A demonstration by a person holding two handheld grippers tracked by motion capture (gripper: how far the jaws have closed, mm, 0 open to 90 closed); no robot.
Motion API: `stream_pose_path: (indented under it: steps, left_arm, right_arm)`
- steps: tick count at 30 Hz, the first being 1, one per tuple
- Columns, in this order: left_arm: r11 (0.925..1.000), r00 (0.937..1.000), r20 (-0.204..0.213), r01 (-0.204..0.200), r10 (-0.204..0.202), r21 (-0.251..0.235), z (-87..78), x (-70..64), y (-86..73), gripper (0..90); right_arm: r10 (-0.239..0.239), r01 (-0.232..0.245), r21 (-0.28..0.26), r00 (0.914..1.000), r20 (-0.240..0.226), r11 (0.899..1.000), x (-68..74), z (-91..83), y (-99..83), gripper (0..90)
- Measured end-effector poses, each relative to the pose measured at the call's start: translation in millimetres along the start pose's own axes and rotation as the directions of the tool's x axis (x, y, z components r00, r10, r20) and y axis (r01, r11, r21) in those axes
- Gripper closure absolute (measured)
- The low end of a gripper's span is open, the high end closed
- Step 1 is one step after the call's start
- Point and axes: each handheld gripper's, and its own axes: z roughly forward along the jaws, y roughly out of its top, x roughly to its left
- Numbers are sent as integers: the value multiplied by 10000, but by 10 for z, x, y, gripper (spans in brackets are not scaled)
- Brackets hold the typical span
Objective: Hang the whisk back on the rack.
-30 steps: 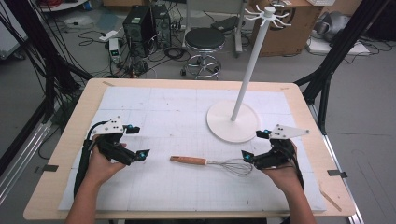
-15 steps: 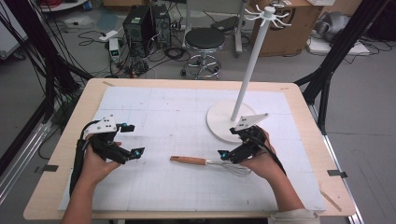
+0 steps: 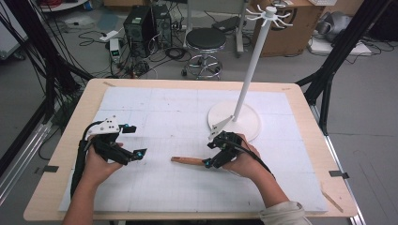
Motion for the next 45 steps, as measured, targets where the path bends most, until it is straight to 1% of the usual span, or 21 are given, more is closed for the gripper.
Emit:
stream_pose_path:
  steps: [1, 2, 5, 9, 11, 14, 18, 19, 22, 24, 25, 26, 27, 30, 33, 35, 37, 40, 43, 44, 45]
  left_arm:
    - [10000, 10000, 19, -8, 8, -1, 5, 2, -1, 16]
    - [10000, 10000, 5, -5, 5, 9, 8, -1, -1, 16]
    - [10000, 10000, 12, -40, 40, 45, 14, -2, 0, 16]
    - [10000, 10000, -10, -28, 28, 44, 17, -1, -2, 16]
    - [10000, 10000, -2, -25, 25, 43, 18, -1, -3, 16]
    - [10000, 10000, -47, -26, 26, 50, 16, -3, -3, 16]
    - [9999, 10000, -28, -28, 28, 99, 26, -2, -6, 16]
    - [9999, 10000, -32, -28, 28, 105, 30, -2, -7, 16]
    - [9999, 10000, -27, -26, 26, 132, 33, -3, -8, 16]
    - [9999, 10000, -42, -29, 30, 116, 30, -5, -7, 16]
    - [9999, 10000, -43, -35, 36, 118, 30, -5, -7, 16]
    - [9999, 10000, -36, -31, 32, 117, 31, -4, -8, 16]
    - [9999, 10000, -25, -20, 20, 140, 33, -3, -8, 16]
    - [9998, 10000, -24, -55, 55, 168, 40, -6, -9, 16]
    - [9998, 10000, -38, -44, 45, 173, 43, -12, -7, 16]
    - [9998, 10000, -31, -47, 47, 178, 42, -13, -7, 16]
    - [9999, 10000, 12, -46, 46, 146, 38, -12, -7, 16]
    - [9999, 10000, 10, -42, 42, 118, 38, -14, -6, 16]
    - [9999, 10000, -2, -51, 51, 135, 41, -10, -8, 16]
    - [9999, 10000, -6, -62, 62, 149, 40, -8, -8, 16]
    - [9999, 10000, 6, -55, 55, 143, 39, -8, -8, 16]
  right_arm:
    - [98, -97, 206, 9999, -67, 9997, -4, 21, 11, 331]
    - [163, -156, 369, 9997, -197, 9992, -13, 49, 22, 336]
    - [261, -251, 670, 9995, -149, 9974, -11, 98, 45, 338]
    - [61, -36, 1092, 9997, -226, 9940, -6, 180, 65, 373]
    - [120, -81, 1311, 9995, -296, 9913, 5, 224, 77, 404]
    - [53, 4, 1385, 9992, -405, 9904, 8, 259, 90, 443]
    - [-8, 53, 1504, 9996, -298, 9886, 15, 287, 102, 462]
    - [97, -52, 1570, 9996, -276, 9876, 13, 297, 102, 473]
    - [175, -79, 1864, 9986, -502, 9824, -3, 330, 95, 554]
    - [138, -55, 2112, 9992, -380, 9774, 8, 355, 92, 588]
    - [77, -9, 2108, 9995, -314, 9775, 20, 355, 98, 611]
    - [30, 40, 2170, 9995, -319, 9762, 34, 356, 105, 654]
    - [-80, 150, 2212, 9994, -325, 9751, 53, 362, 111, 656]
    - [-382, 368, 2426, 9993, 11, 9694, 116, 374, 131, 665]
    - [-453, 410, 2439, 9989, 120, 9689, 135, 375, 131, 675]
    - [-672, 628, 2433, 9977, 100, 9679, 144, 376, 132, 684]
    - [-727, 674, 2428, 9973, 130, 9677, 155, 374, 132, 690]
    - [-1007, 874, 2471, 9940, 417, 9650, 199, 355, 141, 691]
    - [-1007, 852, 2090, 9928, 650, 9742, 213, 271, 158, 692]
    - [-839, 715, 1638, 9940, 701, 9839, 194, 181, 158, 692]
    - [-732, 624, 1382, 9945, 746, 9884, 181, 131, 152, 692]
